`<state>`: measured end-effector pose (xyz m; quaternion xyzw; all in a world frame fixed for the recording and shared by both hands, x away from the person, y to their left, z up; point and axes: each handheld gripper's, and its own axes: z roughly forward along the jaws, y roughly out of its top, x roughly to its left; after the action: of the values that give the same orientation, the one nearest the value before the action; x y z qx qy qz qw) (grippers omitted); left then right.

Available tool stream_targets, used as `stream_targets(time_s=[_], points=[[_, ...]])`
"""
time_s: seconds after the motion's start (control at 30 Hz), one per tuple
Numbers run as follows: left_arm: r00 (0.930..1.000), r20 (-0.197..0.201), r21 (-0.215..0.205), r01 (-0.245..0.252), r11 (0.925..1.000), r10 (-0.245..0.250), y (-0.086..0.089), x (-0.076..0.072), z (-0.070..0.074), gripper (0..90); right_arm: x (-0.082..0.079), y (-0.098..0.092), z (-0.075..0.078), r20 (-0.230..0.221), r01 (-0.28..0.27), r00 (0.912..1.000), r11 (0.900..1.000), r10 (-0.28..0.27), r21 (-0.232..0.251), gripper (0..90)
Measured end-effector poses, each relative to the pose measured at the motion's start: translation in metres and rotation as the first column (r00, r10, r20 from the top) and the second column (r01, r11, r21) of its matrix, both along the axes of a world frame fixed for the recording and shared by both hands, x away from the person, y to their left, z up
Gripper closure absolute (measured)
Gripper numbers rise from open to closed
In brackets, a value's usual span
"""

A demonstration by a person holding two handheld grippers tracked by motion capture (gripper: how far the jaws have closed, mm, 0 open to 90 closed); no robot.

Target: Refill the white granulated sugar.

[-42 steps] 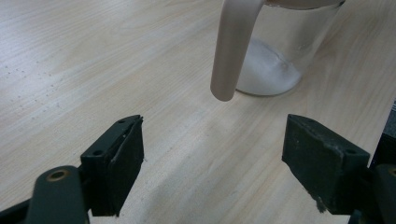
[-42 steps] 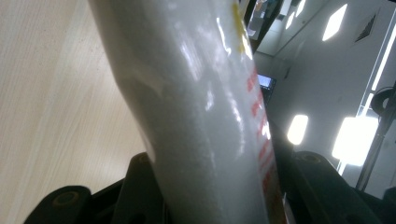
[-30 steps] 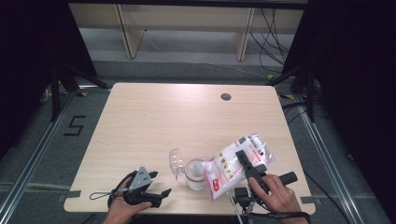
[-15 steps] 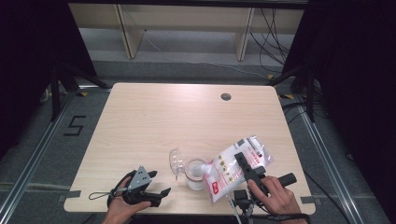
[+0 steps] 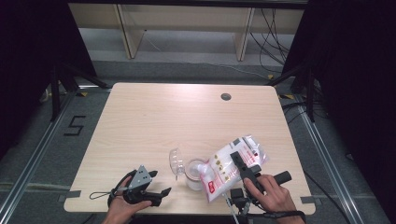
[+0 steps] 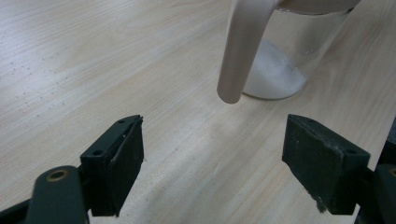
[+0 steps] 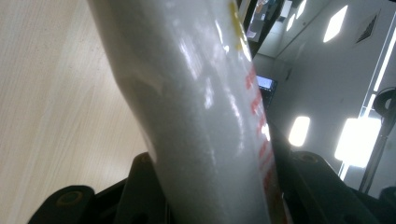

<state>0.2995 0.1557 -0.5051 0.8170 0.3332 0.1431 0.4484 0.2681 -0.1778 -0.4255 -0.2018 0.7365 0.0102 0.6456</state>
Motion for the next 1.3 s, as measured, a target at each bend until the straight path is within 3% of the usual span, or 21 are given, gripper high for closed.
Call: stream_targets(time_s=[0.13, 0.17, 0.2, 0.23, 0.3, 0.37, 0.4, 0.47, 0.53, 0.6, 0.63, 0.73, 0.87, 0.93, 0.97, 1.0, 1.07, 1.1, 1.17, 1.27, 1.3], points=[[1.0000, 0.005, -0.028, -0.006, 0.9996, 0.006, -0.003, -0.001, 0.000, 20.3, 0.002, 0.001, 0.002, 0.011, -0.014, 0.9998, 1.000, 0.014, -0.022, 64.0], [1.0000, 0.005, -0.021, -0.006, 0.9998, 0.006, -0.002, -0.001, 0.001, 20.3, 0.002, 0.000, -0.001, -0.005, 0.002, 1.0000, 1.000, -0.002, 0.002, 64.1], [1.0000, 0.005, -0.021, -0.006, 0.9998, 0.006, -0.002, -0.001, 0.001, 20.3, 0.002, 0.000, -0.001, -0.005, 0.002, 1.0000, 1.000, -0.002, 0.002, 64.1], [0.9999, 0.010, 0.007, -0.004, 1.0000, 0.004, 0.000, -0.001, 0.001, 20.3, 0.002, -0.001, 0.001, 0.009, 0.000, 1.0000, 1.000, 0.000, -0.019, 64.1], [0.9999, 0.009, -0.022, -0.013, 0.9997, 0.013, -0.002, -0.002, 0.001, 20.3, 0.002, -0.002, 0.001, 0.005, 0.003, 1.0000, 1.000, -0.003, -0.011, 64.2], [0.9999, 0.009, -0.017, -0.013, 0.9998, 0.013, -0.001, -0.002, 0.001, 20.3, 0.002, -0.004, 0.002, 0.006, 0.010, 0.9999, 1.000, -0.010, -0.019, 64.2], [0.9998, 0.019, 0.016, -0.003, 0.9999, 0.003, 0.000, -0.001, 0.002, 20.3, 0.002, -0.006, 0.001, 0.004, 0.020, 0.9998, 1.000, -0.020, 0.001, 64.3], [0.9999, 0.006, -0.024, -0.014, 0.9996, 0.014, -0.002, -0.001, 0.001, 20.3, 0.001, -0.008, 0.003, 0.007, 0.021, 0.9998, 1.000, -0.021, -0.009, 64.5], [0.9999, 0.007, -0.011, -0.009, 0.9999, 0.009, -0.001, -0.001, 0.001, 20.3, 0.002, -0.007, 0.005, 0.016, 0.011, 0.9998, 1.000, -0.010, -0.027, 64.5], [0.9998, 0.013, -0.024, -0.016, 0.9996, 0.016, 0.000, 0.000, 0.002, 20.3, 0.002, -0.010, 0.003, 0.004, 0.027, 0.9996, 1.000, -0.027, 0.003, 64.6], [0.9997, 0.017, -0.029, -0.016, 0.9995, 0.017, 0.001, 0.000, 0.003, 20.3, 0.002, -0.010, 0.007, 0.021, 0.009, 0.9998, 0.999, -0.008, -0.032, 64.7], [0.9996, 0.016, -0.018, -0.023, 0.9996, 0.023, 0.003, 0.000, 0.004, 20.3, 0.001, -0.013, 0.007, 0.015, 0.019, 0.9997, 1.000, -0.019, -0.007, 64.8], [0.9995, 0.021, -0.023, -0.023, 0.9995, 0.024, 0.002, 0.000, 0.004, 20.4, 0.000, -0.012, 0.009, 0.023, 0.004, 0.9997, 0.999, -0.003, -0.032, 64.9], [0.9995, 0.020, -0.030, -0.025, 0.9992, 0.026, 0.002, 0.000, 0.003, 20.4, -0.001, -0.012, 0.007, 0.016, 0.026, 0.9996, 1.000, -0.025, -0.007, 65.0], [0.9995, 0.019, -0.026, -0.025, 0.9994, 0.025, 0.002, 0.000, 0.004, 20.4, -0.001, -0.012, 0.006, 0.008, 0.024, 0.9997, 1.000, -0.024, -0.004, 65.0], [0.9995, 0.021, -0.025, -0.024, 0.9994, 0.024, 0.002, 0.000, 0.004, 20.3, -0.001, -0.010, 0.009, 0.024, -0.004, 0.9997, 0.999, 0.005, -0.040, 65.0], [0.9997, 0.021, -0.006, -0.013, 0.9999, 0.014, 0.002, 0.001, 0.004, 20.4, -0.003, -0.009, 0.008, 0.015, 0.003, 0.9999, 1.000, -0.003, -0.018, 65.1], [0.9997, 0.019, -0.007, -0.012, 0.9999, 0.012, 0.002, 0.001, 0.004, 20.3, -0.002, -0.008, 0.009, 0.021, -0.012, 0.9997, 0.999, 0.013, -0.042, 65.1], [0.9997, 0.013, -0.022, -0.022, 0.9995, 0.022, 0.001, -0.001, 0.004, 20.4, -0.003, -0.008, 0.007, 0.012, 0.002, 0.9999, 1.000, -0.002, -0.015, 65.1], [0.9996, 0.019, -0.027, -0.022, 0.9994, 0.022, 0.000, -0.001, 0.004, 20.3, -0.003, -0.006, 0.009, 0.018, -0.016, 0.9997, 0.999, 0.017, -0.046, 65.2], [0.9995, 0.019, -0.015, -0.024, 0.9996, 0.025, 0.001, -0.002, 0.004, 20.4, -0.004, -0.006, 0.006, 0.007, 0.001, 1.0000, 1.000, -0.001, -0.003, 65.3]])
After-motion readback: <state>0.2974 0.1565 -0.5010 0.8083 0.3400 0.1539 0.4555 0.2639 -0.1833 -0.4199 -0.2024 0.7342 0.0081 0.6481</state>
